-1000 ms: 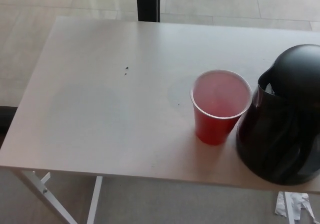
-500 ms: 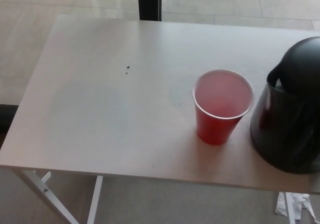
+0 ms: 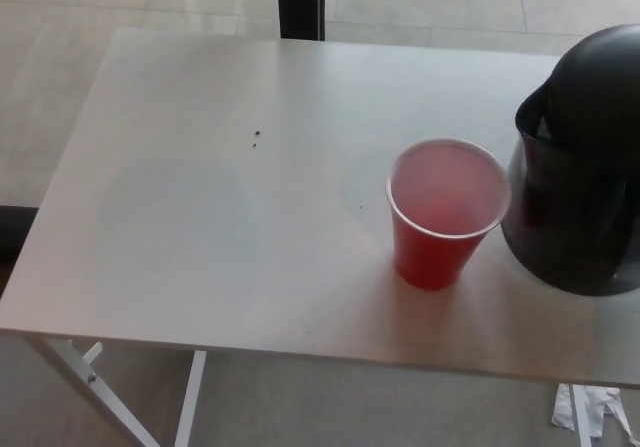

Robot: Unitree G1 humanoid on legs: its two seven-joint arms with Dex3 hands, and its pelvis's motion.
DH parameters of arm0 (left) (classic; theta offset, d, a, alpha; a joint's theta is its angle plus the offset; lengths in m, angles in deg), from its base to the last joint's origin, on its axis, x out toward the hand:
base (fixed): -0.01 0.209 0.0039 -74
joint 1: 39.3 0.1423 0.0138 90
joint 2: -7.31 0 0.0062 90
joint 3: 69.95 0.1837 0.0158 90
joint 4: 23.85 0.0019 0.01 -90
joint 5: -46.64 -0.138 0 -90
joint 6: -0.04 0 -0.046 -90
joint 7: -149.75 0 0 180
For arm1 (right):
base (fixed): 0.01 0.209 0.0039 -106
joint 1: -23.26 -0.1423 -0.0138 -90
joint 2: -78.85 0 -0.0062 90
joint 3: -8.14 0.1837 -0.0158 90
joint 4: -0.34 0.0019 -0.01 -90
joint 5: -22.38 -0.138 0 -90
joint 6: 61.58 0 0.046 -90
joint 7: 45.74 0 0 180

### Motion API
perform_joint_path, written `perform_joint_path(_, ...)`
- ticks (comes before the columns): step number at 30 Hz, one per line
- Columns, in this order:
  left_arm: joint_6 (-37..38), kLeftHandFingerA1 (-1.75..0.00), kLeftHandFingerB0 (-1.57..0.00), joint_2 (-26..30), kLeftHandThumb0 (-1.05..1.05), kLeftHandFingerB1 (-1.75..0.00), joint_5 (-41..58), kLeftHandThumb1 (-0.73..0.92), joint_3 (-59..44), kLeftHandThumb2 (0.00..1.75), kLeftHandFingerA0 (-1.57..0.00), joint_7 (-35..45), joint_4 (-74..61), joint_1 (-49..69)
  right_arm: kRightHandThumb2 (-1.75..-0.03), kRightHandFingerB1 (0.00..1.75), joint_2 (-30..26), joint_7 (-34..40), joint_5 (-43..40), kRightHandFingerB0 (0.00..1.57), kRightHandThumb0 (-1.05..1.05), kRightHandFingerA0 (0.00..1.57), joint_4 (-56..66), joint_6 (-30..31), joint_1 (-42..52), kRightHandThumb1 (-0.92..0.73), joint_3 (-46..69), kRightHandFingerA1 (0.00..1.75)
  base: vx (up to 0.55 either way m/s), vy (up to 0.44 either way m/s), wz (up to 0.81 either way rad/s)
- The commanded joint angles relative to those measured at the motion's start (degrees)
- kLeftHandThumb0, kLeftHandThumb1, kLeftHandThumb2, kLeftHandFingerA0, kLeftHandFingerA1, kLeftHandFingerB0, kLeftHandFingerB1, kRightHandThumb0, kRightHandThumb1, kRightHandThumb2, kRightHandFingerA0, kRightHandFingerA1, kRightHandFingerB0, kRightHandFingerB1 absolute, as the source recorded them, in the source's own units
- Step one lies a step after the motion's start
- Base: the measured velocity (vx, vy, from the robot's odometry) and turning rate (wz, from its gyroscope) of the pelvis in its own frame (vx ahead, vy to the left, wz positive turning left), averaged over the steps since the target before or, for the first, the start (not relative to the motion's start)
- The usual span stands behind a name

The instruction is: The robot uses its right hand to lift up a kettle kept on the middle of the desk by its handle and tilt it into a glass kept next to it to pour out water

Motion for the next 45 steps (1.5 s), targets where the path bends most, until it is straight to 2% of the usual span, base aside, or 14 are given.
perform_joint_path(1, -0.3, -0.59, -0.29, 1.5, -0.80, -0.55, 0.3, 0.86, -0.1, 0.66, -0.43, 0.0, 0.0, -0.7, -1.22, 1.37, -0.8, -0.1, -2.5, 1.09, -0.21, 1.27, 4.8, 4.8, -3.0, -0.43, -1.1, 1.48, 0.00, 0.000, 0.00)
perform_joint_path(4, -0.4, -0.64, -0.27, 1.7, -0.81, -0.59, 0.3, 0.70, -0.1, 1.08, -0.41, 0.0, 0.1, -1.0, -1.38, 1.68, -1.0, -0.4, -2.2, 0.84, -0.14, 0.99, 6.2, 5.9, -3.2, -0.39, -1.8, 1.75, 0.00, 0.000, 0.00)
perform_joint_path(8, -0.5, -0.59, -0.31, 2.0, -0.80, -0.54, 0.2, 0.86, -0.1, 0.65, -0.46, -0.4, 0.4, -1.3, -1.43, 1.68, -2.6, -1.4, 0.0, 0.79, -0.12, 0.97, 10.5, 7.3, -3.1, -0.38, -5.7, 1.75, 0.00, 0.000, 0.00)
perform_joint_path(9, -0.4, -0.64, -0.29, 2.1, -0.82, -0.60, 0.1, 0.71, 0.0, 1.08, -0.42, -0.3, 0.4, -1.3, -1.46, 1.69, -3.0, -1.8, 0.3, 0.79, -0.11, 0.98, 11.1, 7.1, -3.0, -0.37, -6.4, 1.75, 0.00, 0.000, 0.00)
perform_joint_path(10, -0.2, -0.58, -0.29, 2.2, -0.80, -0.54, 0.0, 0.86, 0.1, 0.66, -0.44, -0.1, 0.3, -1.2, -1.50, 1.67, -3.1, -1.9, 0.1, 0.84, -0.13, 1.03, 11.7, 7.2, -2.9, -0.32, -6.8, 1.75, 0.00, 0.000, 0.00)
perform_joint_path(11, -0.2, -0.65, -0.27, 2.2, -0.81, -0.59, 0.0, 0.69, 0.1, 1.09, -0.43, -0.1, 0.4, -1.2, -1.47, 1.69, -3.1, -1.6, -0.1, 0.83, -0.11, 1.03, 12.6, 8.0, -3.2, -0.34, -7.1, 1.75, 0.00, 0.000, 0.00)
perform_joint_path(14, 0.0, -0.59, -0.30, 2.4, -0.81, -0.54, -0.1, 0.87, 0.3, 0.66, -0.45, 0.0, 0.2, -0.9, -1.43, 1.70, -3.3, -1.2, 0.4, 0.82, -0.12, 1.02, 13.3, 8.8, -3.3, -0.35, -7.7, 1.75, 0.00, 0.000, 0.00)
perform_joint_path(20, -0.4, -0.65, -0.27, 2.2, -0.76, -0.60, 0.1, 0.68, 0.4, 1.08, -0.42, 0.2, -0.1, -1.1, -1.50, 1.66, -5.1, 0.1, 3.6, 0.82, -0.22, 0.96, 13.0, 12.3, -5.0, -0.27, -10.5, 1.75, 0.00, 0.000, 0.00)
perform_joint_path(22, -0.1, -0.58, -0.28, 2.2, -0.80, -0.54, -0.1, 0.88, 0.6, 0.66, -0.43, 0.2, 0.0, -1.2, -1.48, 1.66, -5.8, 0.2, 4.9, 0.81, -0.21, 0.95, 12.5, 12.6, -5.3, -0.29, -11.6, 1.75, 0.00, 0.000, 0.00)
perform_joint_path(23, -0.2, -0.64, -0.24, 2.3, -0.77, -0.58, 0.0, 0.68, 0.5, 1.08, -0.40, 0.1, 0.1, -1.3, -1.44, 1.65, -6.2, 0.2, 5.5, 0.79, -0.21, 0.95, 12.4, 12.9, -5.4, -0.32, -12.2, 1.75, 0.00, 0.000, 0.00)
perform_joint_path(27, -0.4, -0.58, -0.29, 2.5, -0.79, -0.53, -0.3, 0.89, 0.9, 0.66, -0.46, 0.0, -0.7, -1.4, -1.39, 1.55, -6.1, 0.1, 5.7, 0.84, -0.15, 0.95, 12.3, 15.5, -6.4, -0.38, -13.1, 1.75, 0.00, 0.000, 0.00)
perform_joint_path(28, -0.5, -0.63, -0.24, 2.5, -0.75, -0.58, -0.3, 0.69, 1.0, 1.08, -0.40, 0.0, -0.8, -1.4, -1.36, 1.54, -6.2, 0.2, 6.2, 0.83, -0.16, 0.94, 12.1, 16.0, -6.7, -0.39, -13.6, 1.75, 0.00, 0.000, 0.00)
perform_joint_path(29, -0.5, -0.57, -0.28, 2.5, -0.79, -0.53, -0.2, 0.88, 1.0, 0.67, -0.44, 0.0, -0.9, -1.5, -1.33, 1.54, -6.6, 0.3, 6.9, 0.82, -0.18, 0.93, 11.8, 16.9, -7.1, -0.40, -14.3, 1.75, 0.00, 0.000, 0.00)
perform_joint_path(45, -0.6, -0.59, -0.27, 2.5, -0.80, -0.55, 0.1, 0.89, 1.3, 0.66, -0.45, 0.5, -1.0, -2.4, -0.98, 1.51, -6.5, 2.1, 12.1, 0.64, -0.22, 0.87, 9.1, 23.9, -11.7, -0.47, -19.1, 1.75, 0.00, 0.000, 0.00)
